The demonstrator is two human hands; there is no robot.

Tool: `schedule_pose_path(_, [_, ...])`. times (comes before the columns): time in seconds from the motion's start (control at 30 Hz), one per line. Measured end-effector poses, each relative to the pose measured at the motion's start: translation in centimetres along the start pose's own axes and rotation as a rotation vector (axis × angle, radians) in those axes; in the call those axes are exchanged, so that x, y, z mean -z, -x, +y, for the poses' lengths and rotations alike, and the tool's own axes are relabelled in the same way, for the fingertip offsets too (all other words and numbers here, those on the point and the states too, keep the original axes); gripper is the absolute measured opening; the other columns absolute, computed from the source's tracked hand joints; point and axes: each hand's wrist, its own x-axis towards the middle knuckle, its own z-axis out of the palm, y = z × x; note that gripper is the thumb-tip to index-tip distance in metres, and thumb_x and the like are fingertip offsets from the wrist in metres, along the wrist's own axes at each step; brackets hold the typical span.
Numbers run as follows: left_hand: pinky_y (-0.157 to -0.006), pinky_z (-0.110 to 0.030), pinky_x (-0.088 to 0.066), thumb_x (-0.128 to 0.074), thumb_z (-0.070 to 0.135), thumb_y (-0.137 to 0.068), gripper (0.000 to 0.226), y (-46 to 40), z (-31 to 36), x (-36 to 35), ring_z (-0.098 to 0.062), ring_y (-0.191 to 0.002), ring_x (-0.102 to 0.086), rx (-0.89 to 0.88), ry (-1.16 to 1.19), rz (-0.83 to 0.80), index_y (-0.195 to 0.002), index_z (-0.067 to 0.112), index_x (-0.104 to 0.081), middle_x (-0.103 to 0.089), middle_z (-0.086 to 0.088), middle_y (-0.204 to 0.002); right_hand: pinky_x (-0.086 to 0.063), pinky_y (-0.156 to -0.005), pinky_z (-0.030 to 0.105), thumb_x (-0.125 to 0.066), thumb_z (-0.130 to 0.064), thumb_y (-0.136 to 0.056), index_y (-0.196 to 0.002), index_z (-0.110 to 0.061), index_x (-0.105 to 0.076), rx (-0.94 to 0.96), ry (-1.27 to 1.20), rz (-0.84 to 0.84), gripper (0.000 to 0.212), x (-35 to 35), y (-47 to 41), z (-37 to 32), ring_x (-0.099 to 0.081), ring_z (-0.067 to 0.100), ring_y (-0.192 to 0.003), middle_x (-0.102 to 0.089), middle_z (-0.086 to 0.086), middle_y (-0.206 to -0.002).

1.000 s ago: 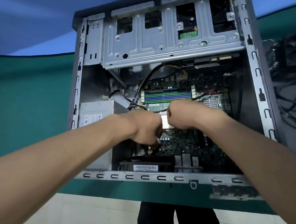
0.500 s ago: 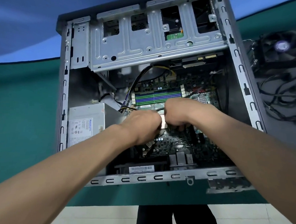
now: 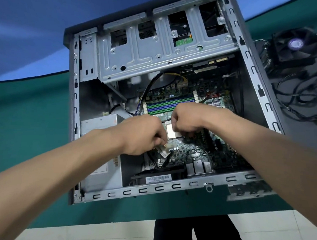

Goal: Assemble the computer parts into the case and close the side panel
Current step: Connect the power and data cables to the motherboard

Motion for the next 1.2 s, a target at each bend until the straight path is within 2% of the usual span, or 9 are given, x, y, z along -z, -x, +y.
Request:
schedule_pose_path(0.17, [-0.061, -0.021, -0.038, -0.061, 0.018, -0.087, 0.016, -0.1, 0.5, -1.1, -0.005, -0.061, -0.048, 0.001, -0.175, -0.205, -0.097, 0.025, -0.072, -0.053, 0.018, -0.066, -0.056, -0.057, 0.029, -0.055, -0.007, -0.089, -0.096, -0.006, -0.070, 0.016, -0.034, -0.163, 0.017, -0.6, 0.2, -0.1, -0.072, 0.028, -0.077, -0.074, 0.011, -0.086])
schedule_pose_path(0.3, [-0.065, -0.017, -0.043, -0.060, 0.007, -0.085, 0.022, -0.6, 0.6, -1.1, -0.008, -0.073, -0.057, 0.037, -0.113, -0.285, -0.095, 0.020, -0.074, -0.060, 0.010, -0.076, -0.058, -0.067, 0.037, -0.053, -0.008, -0.090, -0.098, -0.002, -0.068, 0.012, -0.034, -0.082, 0.018, -0.3, 0.0, 0.0, -0.072, 0.029, -0.080, -0.073, 0.013, -0.089])
schedule_pose_path(0.43, [-0.047, -0.001, -0.030, -0.062, 0.003, -0.082, 0.023, -0.9, 0.3, -1.2, 0.009, -0.055, -0.043, 0.044, -0.080, -0.285, -0.089, 0.020, -0.075, -0.049, 0.023, -0.061, -0.056, -0.061, 0.031, -0.055, -0.012, -0.090, -0.098, -0.003, -0.068, 0.014, -0.045, -0.073, 0.018, -0.3, -0.1, 0.1, -0.072, 0.028, -0.078, -0.073, 0.012, -0.087])
schedule_pose_path(0.63, [-0.051, -0.015, -0.034, -0.070, 0.016, -0.080, 0.014, -1.4, -0.2, -2.0, 0.007, -0.057, -0.046, 0.067, -0.094, -0.176, -0.082, 0.028, -0.075, -0.053, 0.024, -0.057, -0.056, -0.062, 0.032, -0.057, -0.020, -0.092, -0.098, -0.005, -0.068, 0.020, -0.032, -0.035, 0.020, -0.3, -0.4, 0.1, -0.072, 0.028, -0.078, -0.073, 0.011, -0.085])
schedule_pose_path(0.7, [-0.055, -0.021, -0.038, -0.072, 0.024, -0.079, 0.007, -1.7, -0.2, -2.3, -0.004, -0.063, -0.052, 0.064, -0.142, -0.132, -0.084, 0.026, -0.075, -0.057, 0.016, -0.062, -0.056, -0.061, 0.031, -0.058, -0.023, -0.092, -0.097, -0.006, -0.069, 0.021, -0.024, -0.026, 0.021, -0.3, -0.5, 0.2, -0.072, 0.027, -0.076, -0.072, 0.010, -0.083])
schedule_pose_path(0.8, [-0.061, -0.024, -0.036, -0.072, 0.033, -0.078, 0.015, -2.1, -0.1, -2.8, -0.014, -0.070, -0.049, 0.054, -0.229, -0.069, -0.088, 0.022, -0.073, -0.054, 0.007, -0.067, -0.054, -0.056, 0.028, -0.057, -0.022, -0.091, -0.095, -0.006, -0.069, 0.025, -0.023, -0.020, 0.021, -0.4, -0.6, 0.3, -0.071, 0.025, -0.068, -0.072, 0.010, -0.079])
schedule_pose_path(0.9, [-0.060, -0.023, -0.034, -0.072, 0.031, -0.079, 0.014, -2.3, -0.1, -2.8, -0.012, -0.070, -0.046, 0.061, -0.226, -0.067, -0.090, 0.023, -0.073, -0.050, 0.009, -0.066, -0.055, -0.055, 0.028, -0.056, -0.022, -0.090, -0.094, -0.006, -0.069, 0.029, -0.022, -0.009, 0.021, -0.3, -0.7, 0.3, -0.072, 0.025, -0.068, -0.072, 0.010, -0.077])
schedule_pose_path(1.07, [-0.066, -0.024, -0.048, -0.068, 0.019, -0.080, 0.013, -2.3, -0.4, -3.0, -0.009, -0.071, -0.052, 0.065, -0.155, -0.114, -0.089, 0.025, -0.075, -0.068, 0.009, -0.079, -0.057, -0.058, 0.031, -0.057, -0.024, -0.091, -0.094, -0.005, -0.068, 0.031, -0.032, -0.013, 0.022, -0.4, -0.9, 0.3, -0.072, 0.025, -0.068, -0.072, 0.011, -0.076])
schedule_pose_path(1.2, [-0.064, -0.026, -0.041, -0.064, 0.019, -0.082, 0.012, -2.3, 0.0, -3.7, -0.018, -0.074, -0.050, 0.071, -0.203, -0.072, -0.090, 0.014, -0.071, -0.066, -0.001, -0.082, -0.057, -0.058, 0.033, -0.056, -0.024, -0.090, -0.092, -0.005, -0.068, 0.038, -0.020, -0.002, 0.022, -0.5, -0.9, 0.3, -0.072, 0.024, -0.065, -0.072, 0.011, -0.073])
